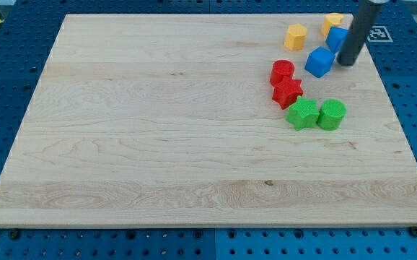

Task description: Push the blue cube circle to the right of the red circle

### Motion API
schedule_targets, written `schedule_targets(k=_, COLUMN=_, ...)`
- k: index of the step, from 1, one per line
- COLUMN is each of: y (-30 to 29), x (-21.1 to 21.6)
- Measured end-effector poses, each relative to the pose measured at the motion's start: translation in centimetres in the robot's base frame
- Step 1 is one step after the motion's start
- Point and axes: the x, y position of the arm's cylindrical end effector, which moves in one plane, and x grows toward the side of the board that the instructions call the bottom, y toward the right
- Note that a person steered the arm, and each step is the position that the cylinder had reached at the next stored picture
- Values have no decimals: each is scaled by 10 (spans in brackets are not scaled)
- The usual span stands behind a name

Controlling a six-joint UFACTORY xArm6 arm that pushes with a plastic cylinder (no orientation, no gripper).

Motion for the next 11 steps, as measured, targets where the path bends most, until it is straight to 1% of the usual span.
schedule_targets(k=2, y=-16, x=-8)
schedule_targets(k=5, y=-28, x=4)
schedule_targets(k=7, y=-36, x=20)
schedule_targets(k=11, y=-37, x=25)
